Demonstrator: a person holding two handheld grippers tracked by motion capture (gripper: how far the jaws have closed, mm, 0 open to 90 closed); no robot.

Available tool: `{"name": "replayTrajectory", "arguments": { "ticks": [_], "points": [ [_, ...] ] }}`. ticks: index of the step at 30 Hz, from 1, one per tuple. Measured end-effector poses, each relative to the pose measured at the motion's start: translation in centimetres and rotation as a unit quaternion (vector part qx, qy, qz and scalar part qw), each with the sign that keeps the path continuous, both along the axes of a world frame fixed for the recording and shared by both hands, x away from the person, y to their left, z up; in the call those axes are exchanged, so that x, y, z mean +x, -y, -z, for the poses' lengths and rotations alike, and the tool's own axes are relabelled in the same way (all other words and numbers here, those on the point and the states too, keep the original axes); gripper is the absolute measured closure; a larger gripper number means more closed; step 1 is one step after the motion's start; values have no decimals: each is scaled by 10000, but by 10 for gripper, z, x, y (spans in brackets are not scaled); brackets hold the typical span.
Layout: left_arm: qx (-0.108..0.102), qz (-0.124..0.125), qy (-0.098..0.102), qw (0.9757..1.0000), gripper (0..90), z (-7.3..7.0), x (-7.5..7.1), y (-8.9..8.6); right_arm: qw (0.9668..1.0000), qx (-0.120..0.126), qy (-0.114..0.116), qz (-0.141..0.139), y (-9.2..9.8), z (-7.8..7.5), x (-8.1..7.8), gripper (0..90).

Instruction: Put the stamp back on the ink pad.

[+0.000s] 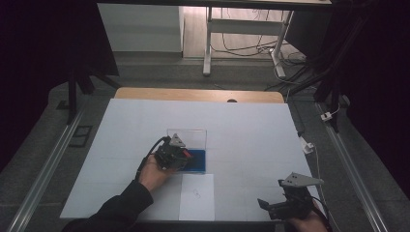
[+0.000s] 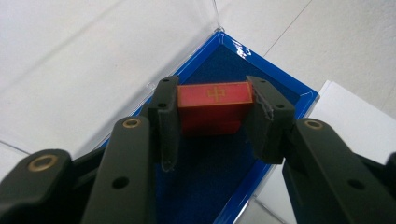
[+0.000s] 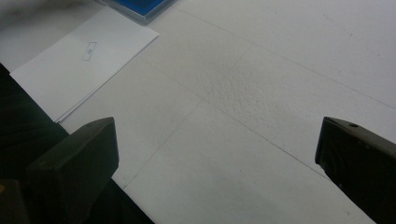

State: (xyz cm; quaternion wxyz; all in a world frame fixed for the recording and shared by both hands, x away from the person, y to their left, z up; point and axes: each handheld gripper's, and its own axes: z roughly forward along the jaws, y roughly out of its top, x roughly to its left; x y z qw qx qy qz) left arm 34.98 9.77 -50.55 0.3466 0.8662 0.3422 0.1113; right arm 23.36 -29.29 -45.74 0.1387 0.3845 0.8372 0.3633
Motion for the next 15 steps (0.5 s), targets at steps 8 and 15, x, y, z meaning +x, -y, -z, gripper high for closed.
{"name": "replayTrajectory", "arguments": {
  "ticks": [8,15],
  "points": [
    [7,-13,-62,10000,561,-1,1,0,10000,4,-1,-1,0,0,0,0],
    [-219,-98,-184,9995,469,-6,2,-3,10000,5,7,-7,0,0,0,0]
  ]
}}
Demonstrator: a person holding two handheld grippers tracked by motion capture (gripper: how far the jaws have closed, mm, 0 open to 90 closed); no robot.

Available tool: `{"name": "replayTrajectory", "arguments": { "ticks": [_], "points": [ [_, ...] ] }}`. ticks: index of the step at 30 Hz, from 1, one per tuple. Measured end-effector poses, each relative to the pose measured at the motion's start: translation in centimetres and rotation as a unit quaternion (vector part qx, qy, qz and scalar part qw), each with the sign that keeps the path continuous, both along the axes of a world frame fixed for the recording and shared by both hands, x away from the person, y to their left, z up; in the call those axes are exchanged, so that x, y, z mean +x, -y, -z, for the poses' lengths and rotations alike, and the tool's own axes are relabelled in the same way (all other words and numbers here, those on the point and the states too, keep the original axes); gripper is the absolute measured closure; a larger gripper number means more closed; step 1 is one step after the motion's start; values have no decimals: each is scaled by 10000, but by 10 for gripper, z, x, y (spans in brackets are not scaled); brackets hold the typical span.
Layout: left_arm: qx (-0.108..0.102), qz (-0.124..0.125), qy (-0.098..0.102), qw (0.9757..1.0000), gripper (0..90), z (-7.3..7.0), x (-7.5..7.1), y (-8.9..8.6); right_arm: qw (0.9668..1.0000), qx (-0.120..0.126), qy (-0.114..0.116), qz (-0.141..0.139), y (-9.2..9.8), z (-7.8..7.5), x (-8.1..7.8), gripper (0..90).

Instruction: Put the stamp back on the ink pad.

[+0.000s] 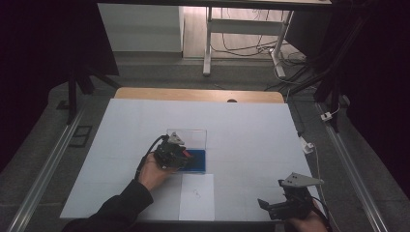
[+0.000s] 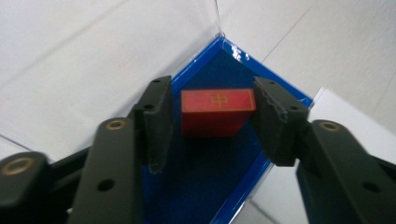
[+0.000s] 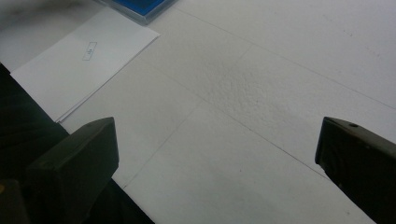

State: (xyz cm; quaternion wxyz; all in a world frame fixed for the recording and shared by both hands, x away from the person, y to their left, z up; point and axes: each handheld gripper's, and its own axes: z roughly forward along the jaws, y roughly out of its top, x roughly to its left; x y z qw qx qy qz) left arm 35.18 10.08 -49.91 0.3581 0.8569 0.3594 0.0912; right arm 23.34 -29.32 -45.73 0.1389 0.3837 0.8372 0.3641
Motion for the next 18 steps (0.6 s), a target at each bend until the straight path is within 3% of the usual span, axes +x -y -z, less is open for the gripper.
{"name": "replayTrajectory", "arguments": {
  "ticks": [12,18],
  "points": [
    [-255,-27,-73,9996,299,-10,-3,-3,10000,1,7,7,0,0,0,0],
    [-562,-26,-170,9983,200,-14,-4,-9,10000,0,13,-1,0,0,0,0]
  ]
}}
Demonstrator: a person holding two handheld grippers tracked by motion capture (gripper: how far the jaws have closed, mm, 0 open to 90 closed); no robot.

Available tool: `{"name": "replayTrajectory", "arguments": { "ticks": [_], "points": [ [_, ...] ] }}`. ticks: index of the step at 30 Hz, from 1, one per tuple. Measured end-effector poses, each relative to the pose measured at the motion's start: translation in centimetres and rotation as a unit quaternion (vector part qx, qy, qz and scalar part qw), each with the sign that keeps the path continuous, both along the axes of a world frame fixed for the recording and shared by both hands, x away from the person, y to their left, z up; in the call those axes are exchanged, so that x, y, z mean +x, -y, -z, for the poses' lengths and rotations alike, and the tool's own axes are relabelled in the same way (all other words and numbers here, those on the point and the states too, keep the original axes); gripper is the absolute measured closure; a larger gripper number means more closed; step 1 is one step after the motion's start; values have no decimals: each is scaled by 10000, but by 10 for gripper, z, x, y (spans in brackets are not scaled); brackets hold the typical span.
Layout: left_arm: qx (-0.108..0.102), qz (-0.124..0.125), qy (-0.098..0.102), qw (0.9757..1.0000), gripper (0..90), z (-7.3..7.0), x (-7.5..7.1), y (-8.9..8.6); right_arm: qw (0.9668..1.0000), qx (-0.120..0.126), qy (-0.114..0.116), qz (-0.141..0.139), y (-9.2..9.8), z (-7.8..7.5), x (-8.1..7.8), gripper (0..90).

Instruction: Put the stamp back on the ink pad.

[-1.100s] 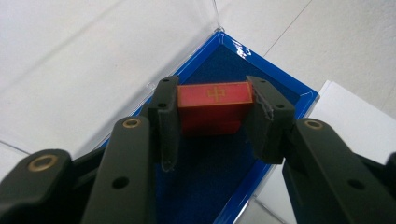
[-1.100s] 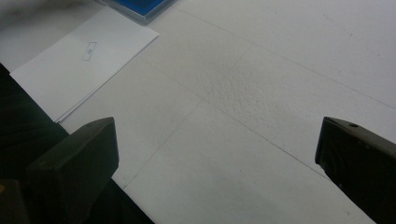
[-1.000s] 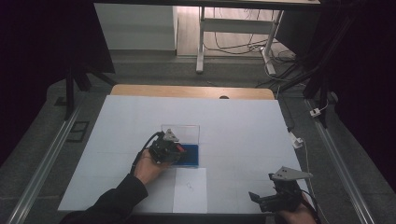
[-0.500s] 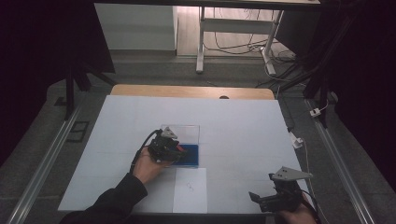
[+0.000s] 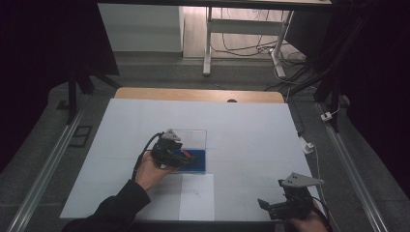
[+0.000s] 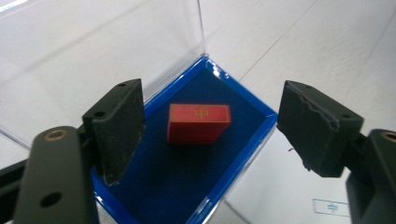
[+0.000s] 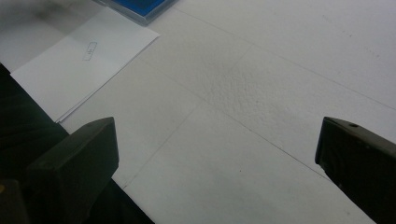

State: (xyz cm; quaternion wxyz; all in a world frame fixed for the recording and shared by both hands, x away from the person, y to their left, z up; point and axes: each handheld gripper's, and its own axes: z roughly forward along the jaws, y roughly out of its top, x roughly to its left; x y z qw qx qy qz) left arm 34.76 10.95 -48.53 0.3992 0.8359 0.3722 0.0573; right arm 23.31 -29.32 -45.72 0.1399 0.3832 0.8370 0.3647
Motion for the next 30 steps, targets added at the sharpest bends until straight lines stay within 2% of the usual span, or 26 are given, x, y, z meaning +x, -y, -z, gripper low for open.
{"name": "replayTrajectory", "arguments": {
  "ticks": [3,9,15,20,23,30],
  "points": [
    [-148,26,-45,9999,168,-3,-2,-2,10000,-1,3,0,0,0,0,0],
    [-148,57,-126,9998,95,-6,-4,-4,10000,1,1,-2,0,0,0,0],
    [-288,99,-154,9994,23,-10,-7,-10,10000,2,3,-2,0,0,0,0],
    [-278,136,-24,9995,0,-15,-13,-14,10000,-3,-2,6,0,0,0,0],
    [-175,166,95,9997,0,-17,-17,-16,10000,-3,-2,10,0,0,0,0],
    [-94,40,114,9999,0,-19,-27,-20,10000,-2,-7,11,0,0,0,0]
  ]
}}
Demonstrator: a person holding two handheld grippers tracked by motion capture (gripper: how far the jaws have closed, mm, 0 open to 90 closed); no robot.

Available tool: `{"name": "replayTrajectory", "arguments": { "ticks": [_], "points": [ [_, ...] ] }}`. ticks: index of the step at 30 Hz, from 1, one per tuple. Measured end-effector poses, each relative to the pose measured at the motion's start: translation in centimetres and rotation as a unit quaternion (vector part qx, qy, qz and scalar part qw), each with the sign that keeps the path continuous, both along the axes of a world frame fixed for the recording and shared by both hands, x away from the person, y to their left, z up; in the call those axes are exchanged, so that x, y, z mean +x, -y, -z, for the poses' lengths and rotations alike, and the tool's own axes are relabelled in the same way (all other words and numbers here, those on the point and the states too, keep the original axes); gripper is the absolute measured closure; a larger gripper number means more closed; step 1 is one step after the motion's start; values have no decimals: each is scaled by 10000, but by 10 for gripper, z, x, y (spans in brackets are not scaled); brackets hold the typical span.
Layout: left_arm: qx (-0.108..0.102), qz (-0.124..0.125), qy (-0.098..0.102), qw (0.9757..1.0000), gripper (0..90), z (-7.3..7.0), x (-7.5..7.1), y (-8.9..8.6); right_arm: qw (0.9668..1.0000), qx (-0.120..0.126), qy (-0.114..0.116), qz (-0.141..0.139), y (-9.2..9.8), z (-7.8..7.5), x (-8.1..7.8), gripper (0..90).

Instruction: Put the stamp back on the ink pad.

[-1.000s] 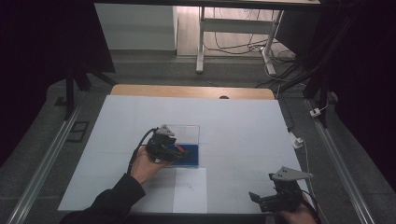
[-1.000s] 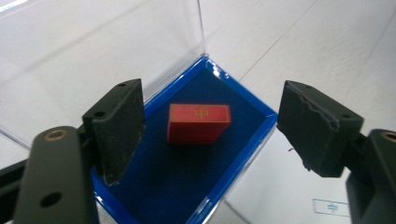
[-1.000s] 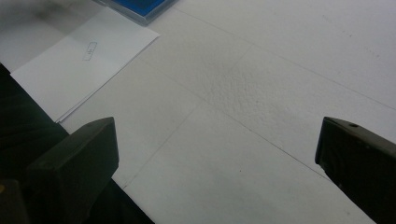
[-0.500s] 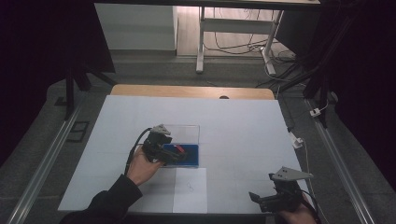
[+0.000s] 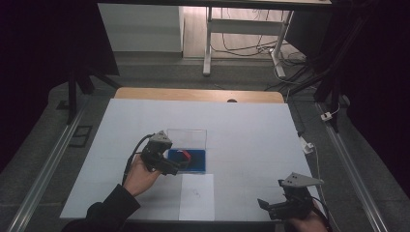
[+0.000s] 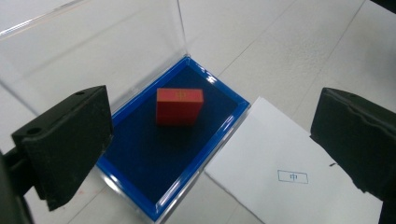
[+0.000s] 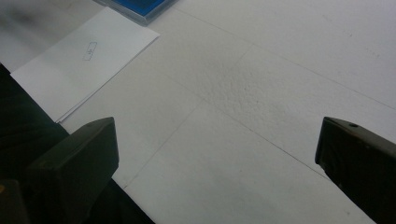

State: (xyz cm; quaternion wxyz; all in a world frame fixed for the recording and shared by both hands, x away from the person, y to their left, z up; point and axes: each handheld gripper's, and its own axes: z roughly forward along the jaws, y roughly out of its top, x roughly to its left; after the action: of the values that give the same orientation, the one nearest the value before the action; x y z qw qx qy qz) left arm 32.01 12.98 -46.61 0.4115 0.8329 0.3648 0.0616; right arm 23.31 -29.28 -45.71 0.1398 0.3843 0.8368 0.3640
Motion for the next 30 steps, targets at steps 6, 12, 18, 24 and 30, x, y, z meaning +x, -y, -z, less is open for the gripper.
{"name": "replayTrajectory", "arguments": {
  "ticks": [6,12,18,24,30],
  "points": [
    [-89,77,33,9999,0,-4,-16,-13,10000,-11,-3,2,0,0,0,0],
    [-341,61,77,9994,1,-8,-32,-31,10000,-8,-14,7,0,0,0,0],
    [-444,-42,55,9990,4,-9,-49,-47,10000,-7,-11,4,-1,0,0,0],
    [-476,-208,98,9986,3,-9,-66,-64,10000,-7,-8,7,-1,0,0,0],
    [-589,-429,98,9973,5,-8,-84,-82,10000,-7,-7,7,-1,0,0,0]
  ]
}}
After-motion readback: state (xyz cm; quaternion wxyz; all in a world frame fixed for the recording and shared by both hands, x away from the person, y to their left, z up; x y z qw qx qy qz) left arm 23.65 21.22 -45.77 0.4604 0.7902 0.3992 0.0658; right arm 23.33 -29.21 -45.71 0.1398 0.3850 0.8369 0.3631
